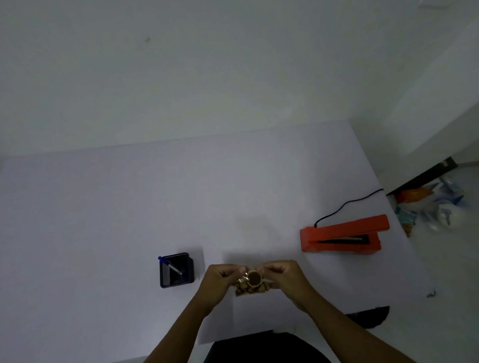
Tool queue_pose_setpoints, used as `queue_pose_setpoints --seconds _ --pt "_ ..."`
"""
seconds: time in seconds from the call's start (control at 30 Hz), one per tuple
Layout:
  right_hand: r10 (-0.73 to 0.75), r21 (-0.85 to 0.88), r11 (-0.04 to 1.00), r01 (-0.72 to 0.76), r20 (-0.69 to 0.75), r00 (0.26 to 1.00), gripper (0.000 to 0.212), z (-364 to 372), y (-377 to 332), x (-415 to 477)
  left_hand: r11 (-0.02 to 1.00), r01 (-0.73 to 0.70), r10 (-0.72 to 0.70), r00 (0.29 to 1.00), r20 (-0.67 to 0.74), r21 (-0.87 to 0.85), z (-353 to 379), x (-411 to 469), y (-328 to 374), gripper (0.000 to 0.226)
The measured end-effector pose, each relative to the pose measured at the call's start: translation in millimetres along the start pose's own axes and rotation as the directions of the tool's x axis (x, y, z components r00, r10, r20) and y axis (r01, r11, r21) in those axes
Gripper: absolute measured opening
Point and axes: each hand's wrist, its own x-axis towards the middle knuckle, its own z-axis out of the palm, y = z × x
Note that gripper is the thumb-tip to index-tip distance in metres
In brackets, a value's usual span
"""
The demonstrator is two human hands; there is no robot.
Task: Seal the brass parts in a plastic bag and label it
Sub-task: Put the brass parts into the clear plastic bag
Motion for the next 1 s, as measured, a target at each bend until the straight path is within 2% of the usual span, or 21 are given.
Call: queue_pose_setpoints --seconds 0.2,0.33,0.57,0.67,0.8,1.0 --pt "0.089 0.084 0.993 -0.084 -0.063 0.994 0.013 6.4 22.2 -3.9 0.995 -0.040 0.031 0.995 0.097 0.095 -5.7 16.0 -15.3 0.015" --pt "0.165 0.111 0.983 -0.147 -0.178 0.970 0.014 -0.3 43.2 -3.6 0.993 0.020 -0.022 1.000 0.015 0.117 -4.4 22.9 -31.3 0.008" --pt "0.192 0.090 0.980 -0.179 -0.160 0.968 0.013 -12.4 65.3 2.5 0.976 0.057 -0.069 0.996 0.050 0.209 0.4 30.1 -50.6 0.011" --pt "0.137 0.024 0.991 -0.135 -0.144 0.980 0.012 -19.2 68.6 8.5 0.976 0.083 -0.087 0.996 0.011 0.203 4.0 30.1 -56.3 0.011" --pt "0.138 -0.036 0.989 -0.143 -0.130 0.982 0.011 -28.1 76.9 18.1 0.974 0.156 -0.148 0.987 -0.059 0.167 13.2 32.0 -61.1 0.012" --pt "0.169 -0.066 0.982 -0.178 -0.117 0.979 0.003 -28.7 87.1 28.6 0.947 0.185 -0.140 0.974 -0.180 0.261 15.5 34.1 -67.2 0.011"
